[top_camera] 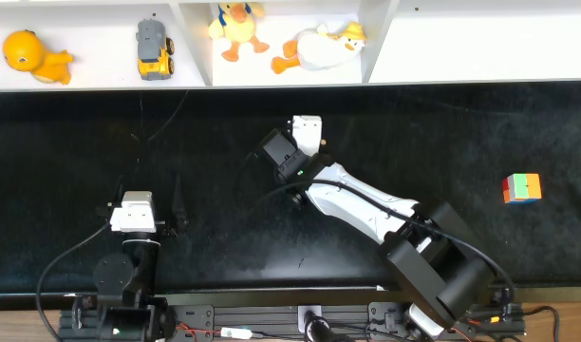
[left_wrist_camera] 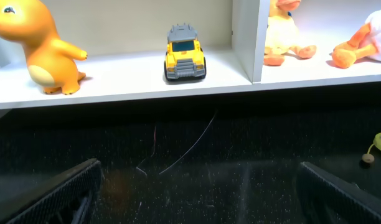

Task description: Store Toys

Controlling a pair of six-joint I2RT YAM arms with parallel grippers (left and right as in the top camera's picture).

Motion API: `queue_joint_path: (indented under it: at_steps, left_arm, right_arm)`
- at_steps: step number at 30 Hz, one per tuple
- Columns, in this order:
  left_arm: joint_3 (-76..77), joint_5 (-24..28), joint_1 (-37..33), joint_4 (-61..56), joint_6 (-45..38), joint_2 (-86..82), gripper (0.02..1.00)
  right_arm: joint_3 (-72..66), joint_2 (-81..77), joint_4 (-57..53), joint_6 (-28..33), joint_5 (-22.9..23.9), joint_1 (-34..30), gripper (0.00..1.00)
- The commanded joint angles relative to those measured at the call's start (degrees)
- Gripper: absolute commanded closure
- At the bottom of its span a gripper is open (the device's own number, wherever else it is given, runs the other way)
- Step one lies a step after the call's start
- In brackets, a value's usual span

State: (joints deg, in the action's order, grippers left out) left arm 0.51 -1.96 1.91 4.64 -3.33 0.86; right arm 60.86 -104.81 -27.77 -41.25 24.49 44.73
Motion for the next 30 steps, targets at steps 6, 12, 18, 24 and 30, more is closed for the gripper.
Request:
queue_joint_path:
  at_steps: [6,12,18,24,30]
  left_arm:
    - [0.0,0.4,0.5,0.2,0.8,-0.7,0.020]
    - [0.0,0.3,0.5,0.2,0.8,-0.7,0.020]
    - [0.0,0.4,0.5,0.2,0.8,-0.7,0.020]
    - [0.0,0.4,0.5,0.2,0.8,-0.7,0.020]
    - [0.0,0.4,0.5,0.2,0.8,-0.7,0.020]
  right_arm:
    - [1.2,-0.8,2.3,-0.3,2.2,0.2,0.623]
    - [1.2,-0.8,2.4,-0.3,2.5,0.2,0.864]
    - [1.2,1.3,0.5,-0.4,-0.9,0.2,0.956]
    - [-0.2,10.4,-9.5,-0.3,1.7,-0.8,0.956]
    - [-6.7,26.1,-19.0,-0.3,3.5,-6.4,0.956]
